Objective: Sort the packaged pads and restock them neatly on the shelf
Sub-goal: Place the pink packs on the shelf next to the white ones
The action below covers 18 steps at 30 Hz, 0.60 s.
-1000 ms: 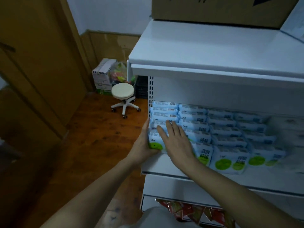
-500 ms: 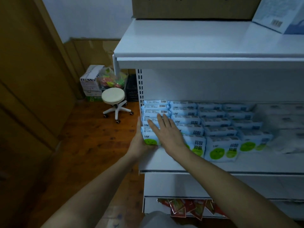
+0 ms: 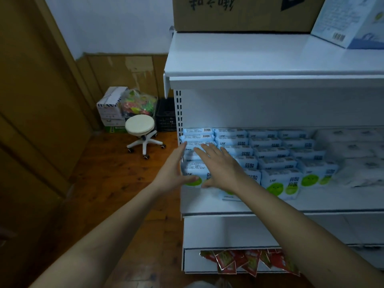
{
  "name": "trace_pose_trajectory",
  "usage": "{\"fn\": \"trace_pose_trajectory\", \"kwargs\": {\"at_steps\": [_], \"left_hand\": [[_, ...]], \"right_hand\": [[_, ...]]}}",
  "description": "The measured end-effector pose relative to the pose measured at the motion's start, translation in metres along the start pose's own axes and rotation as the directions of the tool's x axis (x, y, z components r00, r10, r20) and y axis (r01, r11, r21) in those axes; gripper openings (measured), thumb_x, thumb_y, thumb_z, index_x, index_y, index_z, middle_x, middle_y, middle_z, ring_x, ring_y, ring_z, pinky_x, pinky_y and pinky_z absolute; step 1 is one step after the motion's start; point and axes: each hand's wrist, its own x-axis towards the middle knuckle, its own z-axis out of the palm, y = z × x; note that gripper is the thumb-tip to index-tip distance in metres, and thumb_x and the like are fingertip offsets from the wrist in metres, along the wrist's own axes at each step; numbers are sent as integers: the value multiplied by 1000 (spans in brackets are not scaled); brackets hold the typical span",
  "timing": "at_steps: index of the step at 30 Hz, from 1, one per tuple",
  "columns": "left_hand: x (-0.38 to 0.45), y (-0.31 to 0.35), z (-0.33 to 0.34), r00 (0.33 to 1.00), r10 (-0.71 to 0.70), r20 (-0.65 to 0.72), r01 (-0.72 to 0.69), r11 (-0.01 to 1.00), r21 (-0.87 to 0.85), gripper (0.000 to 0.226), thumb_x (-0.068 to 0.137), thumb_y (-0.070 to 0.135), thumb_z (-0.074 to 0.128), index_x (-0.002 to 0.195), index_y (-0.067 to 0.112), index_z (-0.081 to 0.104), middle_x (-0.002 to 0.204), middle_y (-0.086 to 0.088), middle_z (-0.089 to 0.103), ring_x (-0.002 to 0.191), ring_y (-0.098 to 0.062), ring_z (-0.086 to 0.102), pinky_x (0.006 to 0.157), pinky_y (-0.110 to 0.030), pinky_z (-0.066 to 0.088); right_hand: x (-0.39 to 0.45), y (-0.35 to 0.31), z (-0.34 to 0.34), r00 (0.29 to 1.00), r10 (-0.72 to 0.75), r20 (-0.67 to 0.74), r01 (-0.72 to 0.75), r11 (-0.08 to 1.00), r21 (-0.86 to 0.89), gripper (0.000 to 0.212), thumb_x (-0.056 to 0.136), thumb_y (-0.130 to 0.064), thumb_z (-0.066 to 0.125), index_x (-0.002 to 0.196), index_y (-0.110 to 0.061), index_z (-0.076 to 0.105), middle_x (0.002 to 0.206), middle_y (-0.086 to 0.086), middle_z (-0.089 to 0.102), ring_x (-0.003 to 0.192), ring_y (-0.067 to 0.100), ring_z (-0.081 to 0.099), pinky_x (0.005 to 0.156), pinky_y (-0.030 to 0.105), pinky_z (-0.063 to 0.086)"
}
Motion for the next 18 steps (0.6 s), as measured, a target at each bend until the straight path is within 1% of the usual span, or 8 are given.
{"fn": "trace_pose_trajectory", "kwargs": {"at_steps": [2, 3, 5, 7, 10, 12, 14, 18], "left_hand": [[-3, 11, -7, 999, 45, 10, -46, 993, 113, 109, 68, 53, 81, 154, 34, 17, 161, 10, 18, 148, -5, 8, 114, -19, 11], [-6, 23, -12, 997, 70, 33, -75, 981, 181, 106, 70, 53, 79, 154, 32, 18, 162, 8, 17, 150, -13, 6, 118, -28, 11], [-12, 45, -22, 989, 111, 98, -133, 958, 253, 101, 75, 55, 74, 155, 32, 15, 162, 7, 14, 150, -16, 2, 122, -41, 11], [-14, 55, -24, 982, 130, 136, -165, 942, 292, 97, 77, 59, 70, 154, 32, 16, 162, 6, 16, 150, -15, 4, 122, -44, 13], [-13, 71, -16, 970, 160, 185, -218, 908, 357, 96, 77, 61, 69, 154, 29, 21, 161, 5, 23, 149, -17, 12, 121, -44, 17], [-15, 80, -3, 959, 167, 229, -245, 894, 374, 98, 76, 61, 69, 154, 27, 20, 161, 4, 23, 149, -18, 14, 121, -45, 16], [-13, 88, 12, 945, 169, 280, -280, 860, 426, 101, 76, 63, 68, 155, 25, 16, 161, 2, 19, 149, -20, 12, 122, -46, 13], [1, 100, 41, 939, 121, 323, -289, 786, 546, 109, 78, 62, 67, 156, 23, 2, 164, -2, 5, 151, -26, 0, 122, -47, 4]], "right_hand": [[-8, 0, -6, 999, 17, -48, -13, 997, 79, 104, 80, -49, 74, 156, -21, 9, 164, 5, 11, 150, 24, 10, 122, 40, 14], [-14, 1, -8, 996, 33, -79, -22, 991, 136, 98, 81, -47, 74, 155, -21, 16, 162, 4, 18, 148, 23, 18, 118, 38, 22], [-26, 7, -10, 987, 97, -130, -59, 960, 272, 78, 85, -41, 71, 150, -23, 31, 151, 1, 36, 136, 20, 37, 104, 37, 39], [-39, 17, -10, 970, 176, -168, -101, 919, 380, 54, 89, -36, 66, 139, -25, 46, 134, -2, 52, 120, 18, 51, 90, 35, 46], [-60, 37, -9, 948, 266, -175, -167, 883, 438, 34, 92, -29, 63, 124, -23, 58, 120, -3, 61, 108, 16, 58, 84, 29, 45], [-71, 49, -10, 959, 260, -111, -205, 909, 364, 43, 90, -34, 66, 130, -24, 54, 129, -2, 57, 116, 18, 54, 90, 32, 46], [-79, 56, -10, 972, 234, -23, -222, 948, 227, 68, 85, -43, 69, 144, -24, 39, 147, -2, 42, 132, 19, 42, 102, 34, 41], [-78, 68, 3, 980, 194, 37, -194, 981, 4, 109, 76, -50, 76, 156, -22, 7, 163, 3, 10, 149, 22, 13, 120, 36, 13]]}}
